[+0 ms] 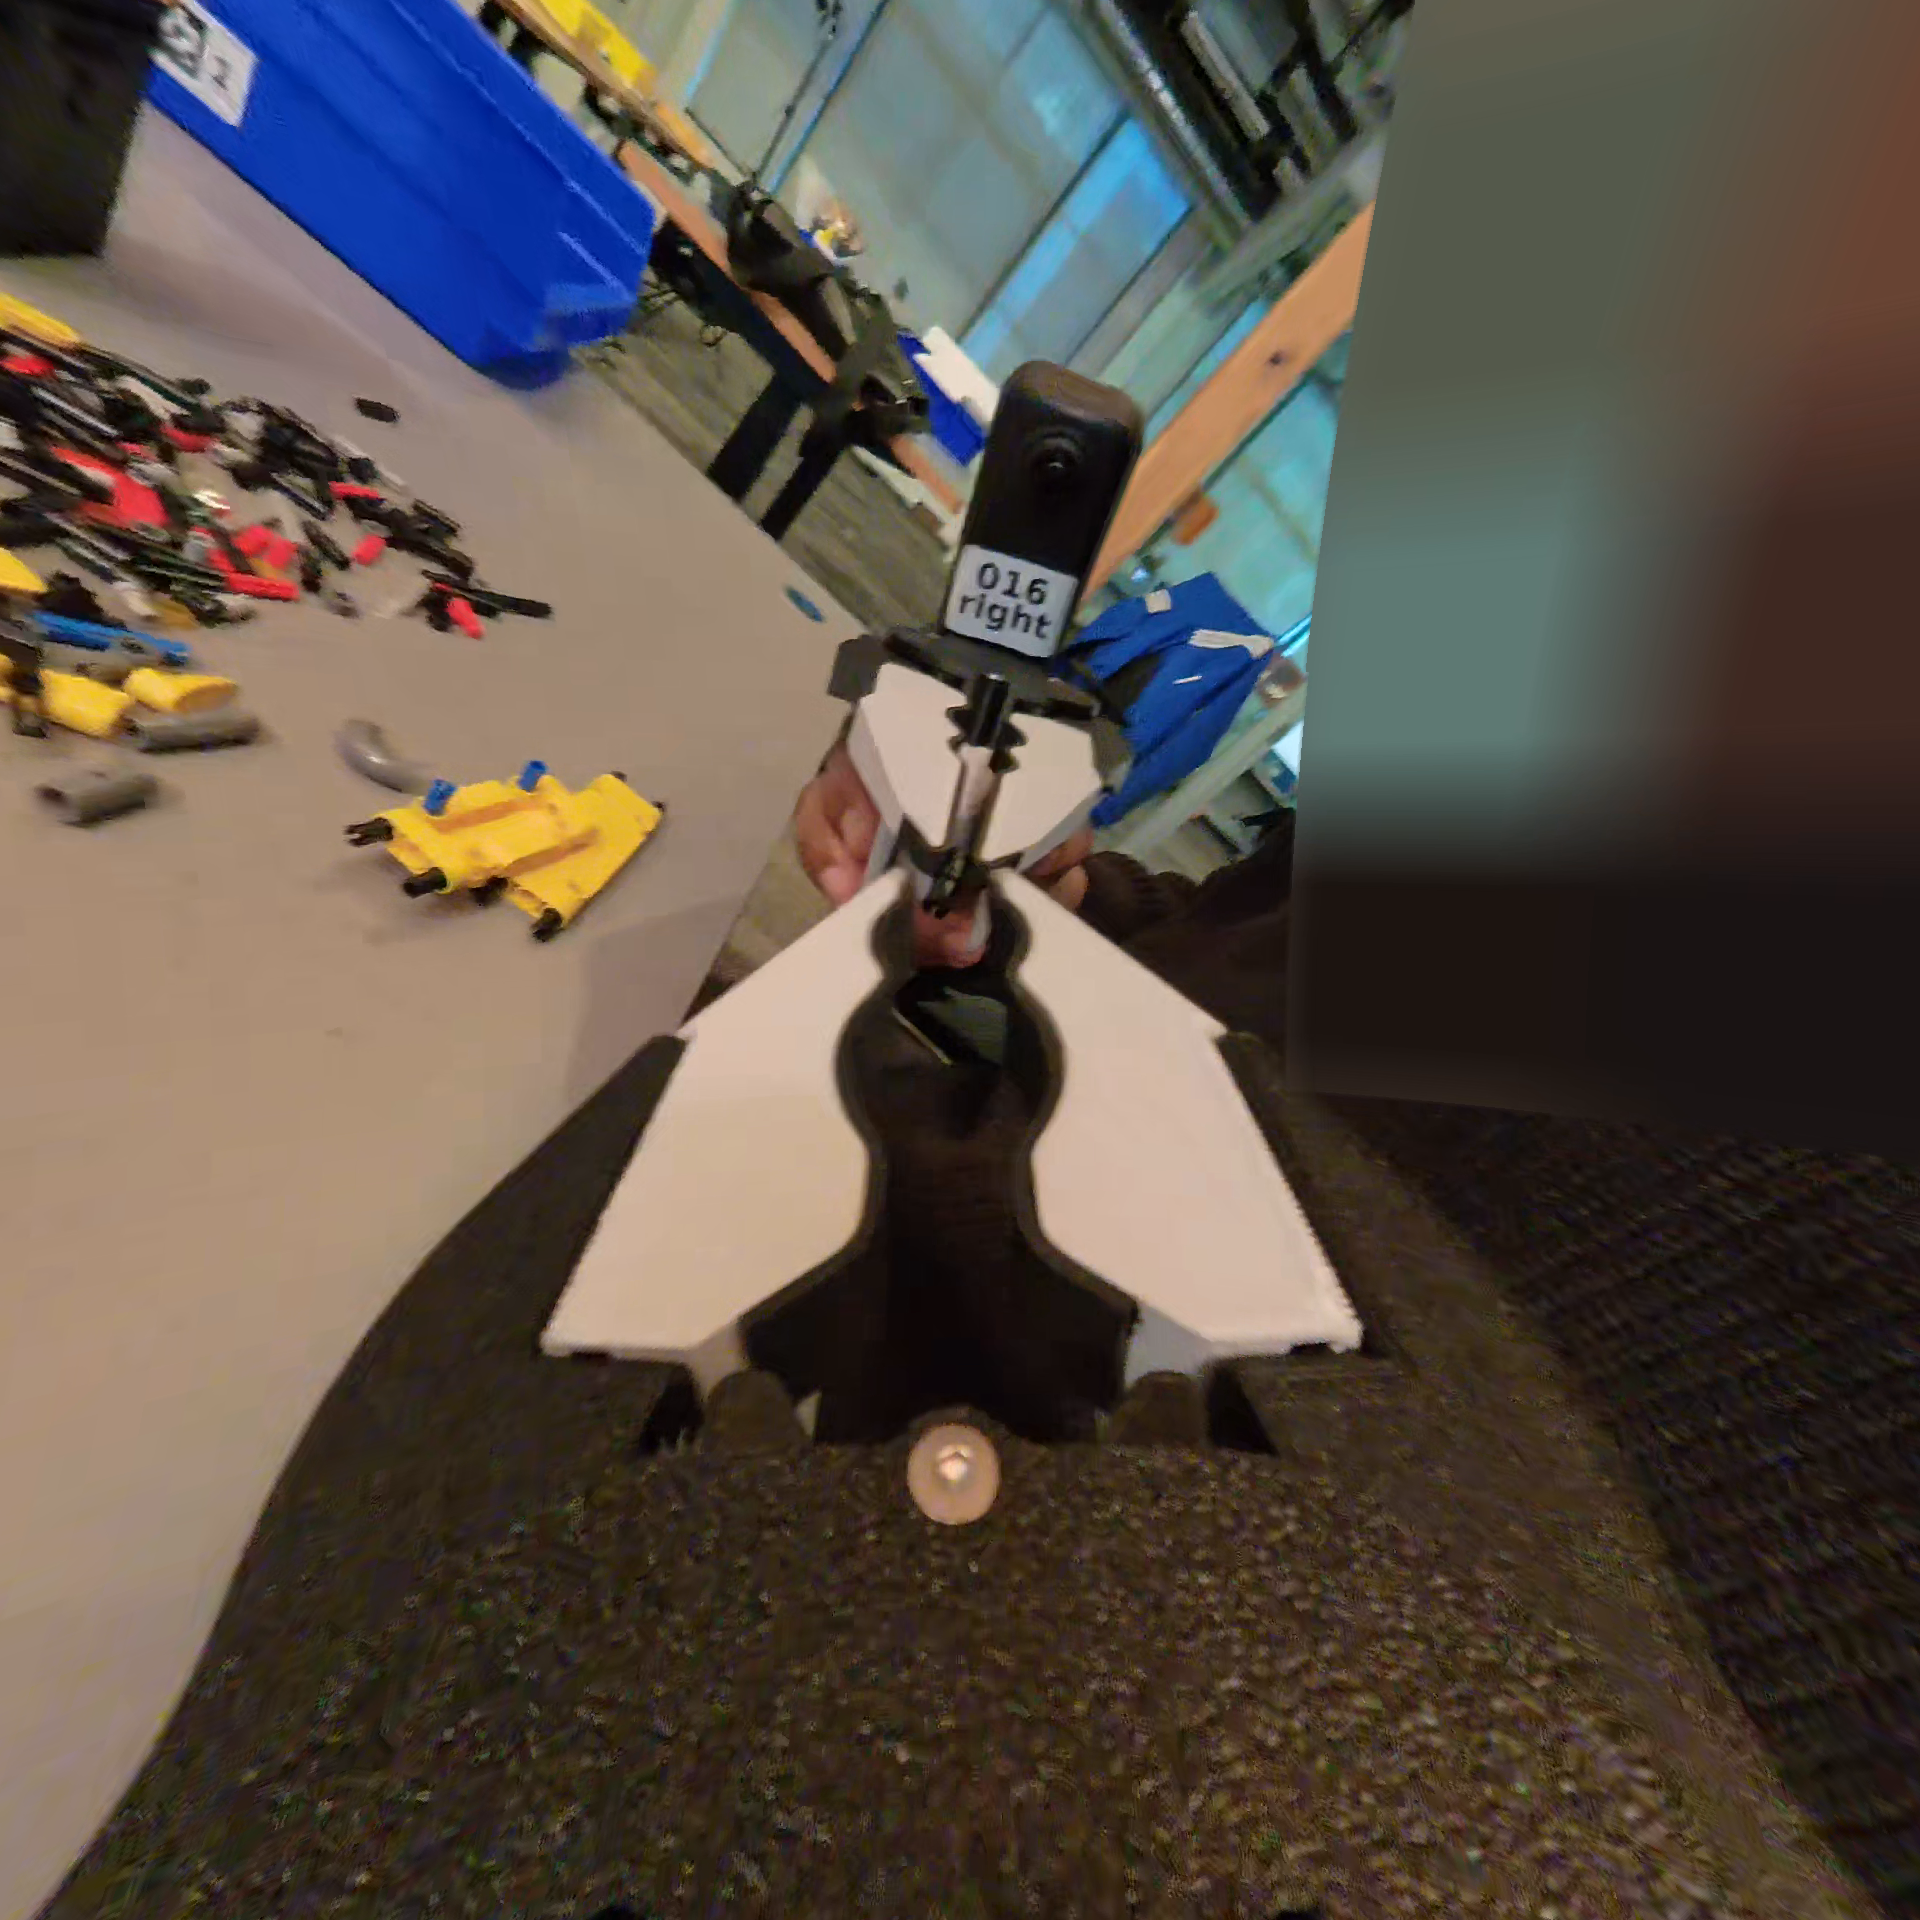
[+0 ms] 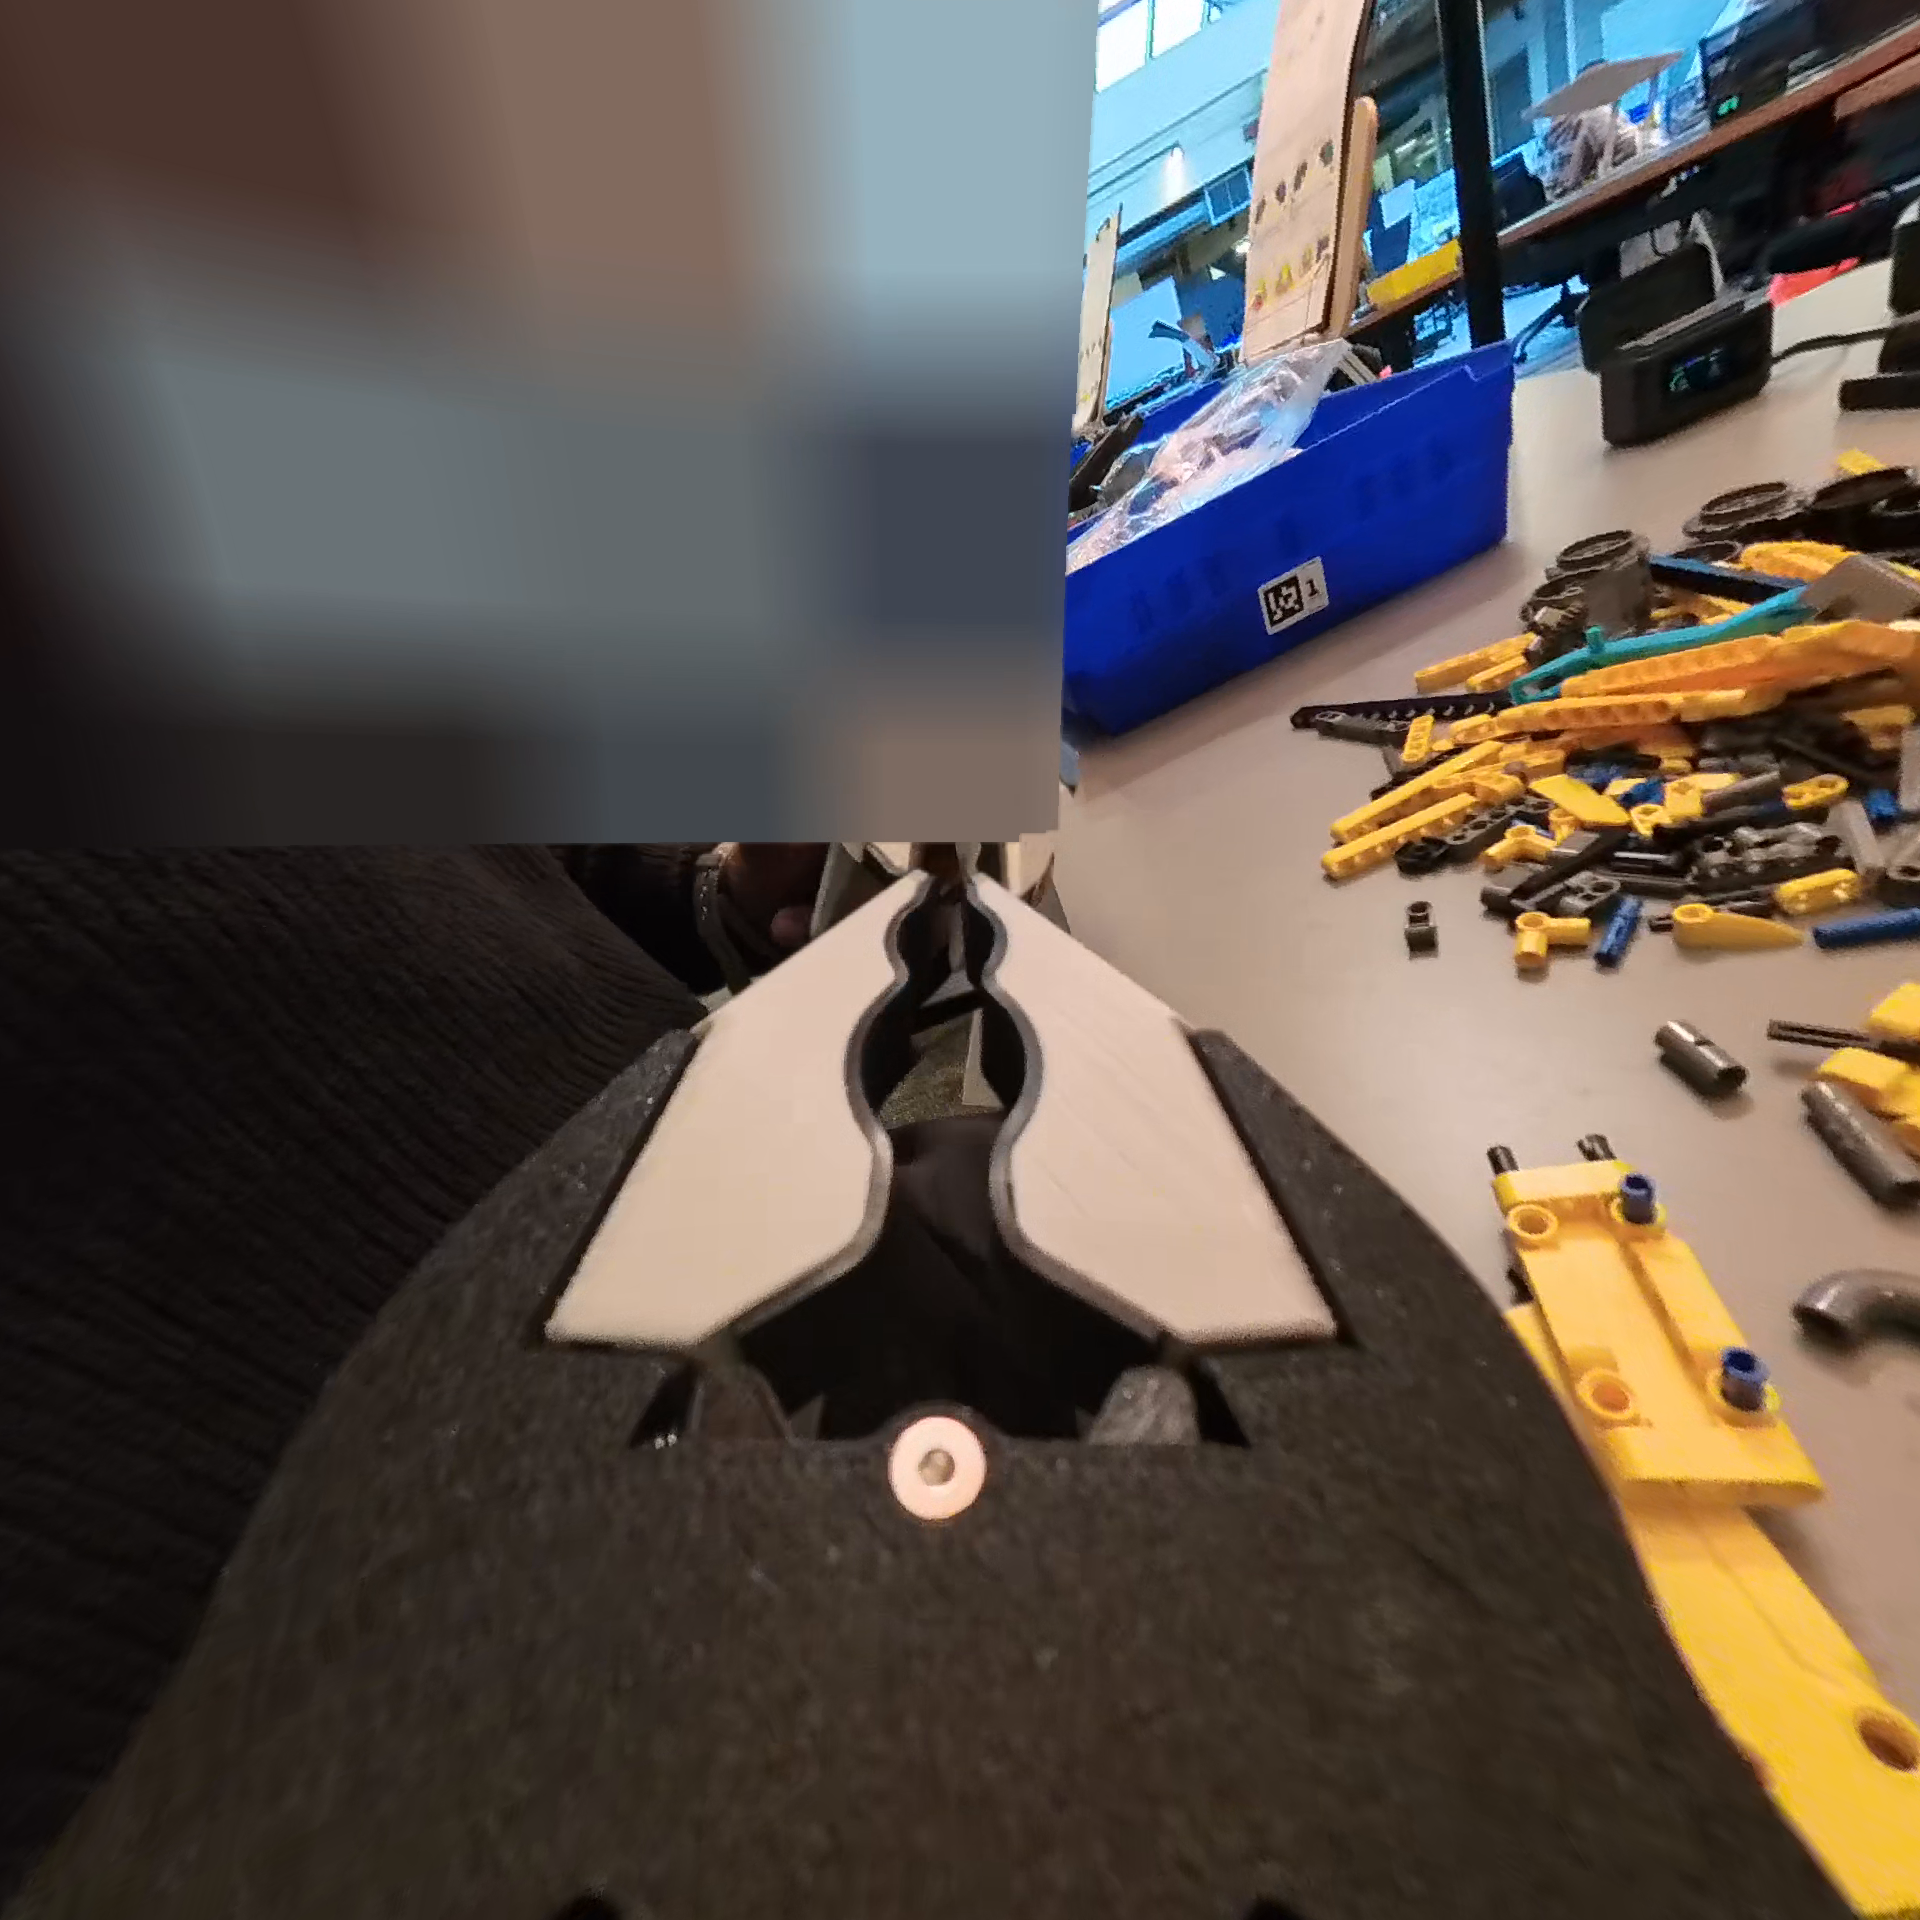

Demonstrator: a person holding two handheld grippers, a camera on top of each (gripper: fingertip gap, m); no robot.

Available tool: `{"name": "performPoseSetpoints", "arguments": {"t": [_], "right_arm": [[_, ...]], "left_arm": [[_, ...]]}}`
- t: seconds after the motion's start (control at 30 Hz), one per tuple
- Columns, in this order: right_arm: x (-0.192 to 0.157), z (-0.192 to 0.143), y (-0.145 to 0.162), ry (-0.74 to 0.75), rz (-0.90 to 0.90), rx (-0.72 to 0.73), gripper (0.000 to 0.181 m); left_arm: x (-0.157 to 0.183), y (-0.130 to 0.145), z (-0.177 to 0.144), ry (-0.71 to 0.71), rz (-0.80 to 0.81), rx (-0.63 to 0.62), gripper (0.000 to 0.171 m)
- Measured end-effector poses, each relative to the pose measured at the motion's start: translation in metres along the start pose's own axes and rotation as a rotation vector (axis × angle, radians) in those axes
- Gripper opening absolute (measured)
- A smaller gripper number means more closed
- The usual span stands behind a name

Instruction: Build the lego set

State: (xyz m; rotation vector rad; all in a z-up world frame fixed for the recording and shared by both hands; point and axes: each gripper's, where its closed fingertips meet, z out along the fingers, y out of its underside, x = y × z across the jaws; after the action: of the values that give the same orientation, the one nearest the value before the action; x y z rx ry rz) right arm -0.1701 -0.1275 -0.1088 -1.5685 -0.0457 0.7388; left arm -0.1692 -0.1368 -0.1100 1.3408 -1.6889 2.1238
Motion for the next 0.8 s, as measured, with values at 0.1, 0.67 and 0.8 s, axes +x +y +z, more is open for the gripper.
{"name": "performPoseSetpoints", "arguments": {"t": [0.1,0.67,0.8], "right_arm": [[0.000,0.000,-0.001,-0.019,0.010,0.008,0.004],[0.007,-0.009,0.012,0.062,-0.271,-0.155,0.005],[0.010,-0.013,0.009,0.073,-0.249,-0.144,0.004]], "left_arm": [[0.001,-0.002,-0.001,0.049,-0.043,0.008,0.005],[-0.006,0.007,0.010,0.133,-0.160,-0.068,0.004],[-0.008,0.004,0.014,0.124,-0.120,-0.058,0.005]]}}
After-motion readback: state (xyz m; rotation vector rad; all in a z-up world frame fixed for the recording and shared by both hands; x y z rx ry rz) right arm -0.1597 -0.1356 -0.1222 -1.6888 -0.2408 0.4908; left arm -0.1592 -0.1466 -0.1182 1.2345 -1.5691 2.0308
